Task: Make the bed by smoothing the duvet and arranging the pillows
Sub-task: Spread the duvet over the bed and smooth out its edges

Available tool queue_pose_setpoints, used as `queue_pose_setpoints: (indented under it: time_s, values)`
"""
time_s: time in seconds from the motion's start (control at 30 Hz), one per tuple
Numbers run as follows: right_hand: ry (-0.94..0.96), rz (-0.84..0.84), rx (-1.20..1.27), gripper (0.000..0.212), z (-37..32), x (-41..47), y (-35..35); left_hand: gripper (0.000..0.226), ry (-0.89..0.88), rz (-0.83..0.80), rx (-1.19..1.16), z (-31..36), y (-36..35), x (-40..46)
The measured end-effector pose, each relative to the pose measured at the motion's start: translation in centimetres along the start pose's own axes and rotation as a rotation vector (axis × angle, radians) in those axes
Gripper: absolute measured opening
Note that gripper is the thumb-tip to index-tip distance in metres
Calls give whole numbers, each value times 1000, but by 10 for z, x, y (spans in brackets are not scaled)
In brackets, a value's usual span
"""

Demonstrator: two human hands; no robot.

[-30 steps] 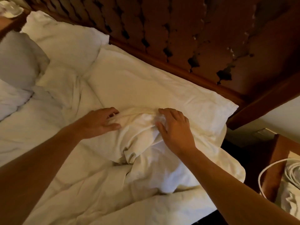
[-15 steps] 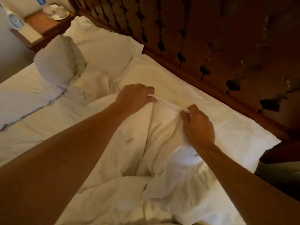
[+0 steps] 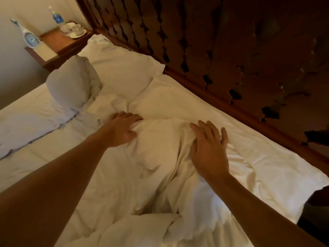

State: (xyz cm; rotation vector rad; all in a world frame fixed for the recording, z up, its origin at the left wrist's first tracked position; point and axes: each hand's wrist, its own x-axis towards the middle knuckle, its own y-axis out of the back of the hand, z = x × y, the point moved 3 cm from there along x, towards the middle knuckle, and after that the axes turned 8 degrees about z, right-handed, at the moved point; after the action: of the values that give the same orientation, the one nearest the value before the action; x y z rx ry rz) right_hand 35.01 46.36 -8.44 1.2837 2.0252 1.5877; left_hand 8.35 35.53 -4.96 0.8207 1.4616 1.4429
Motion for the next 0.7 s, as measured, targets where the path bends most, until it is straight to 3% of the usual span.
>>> queue_pose_setpoints:
  time_s: [0.13, 0.2, 0.33, 0.47, 0.53, 0.63, 0.7]
  values:
    - [163, -119, 45, 50, -26, 7, -17, 60, 93, -232, 429, -21, -1, -3]
    - [189, -173, -38, 46, -28, 7, -25, 48, 146, -226, 598, -26, 6, 6]
    - [54, -245, -248, 61, -22, 9, -26, 31, 261, 193, 514, -10, 50, 40]
    - [-70, -180, -266, 63, -20, 4, -16, 28, 303, 446, 111, 31, 70, 71]
    - [-89, -198, -245, 63, -16, -5, -17, 32, 223, 364, -74, 40, 51, 75]
    - [-107, -182, -219, 63, -8, -19, -13, 58, 75, -27, 3, 41, 1, 67]
    - [-135, -131, -167, 66, -6, -31, -3, 64, 53, -53, -2, 43, -8, 59]
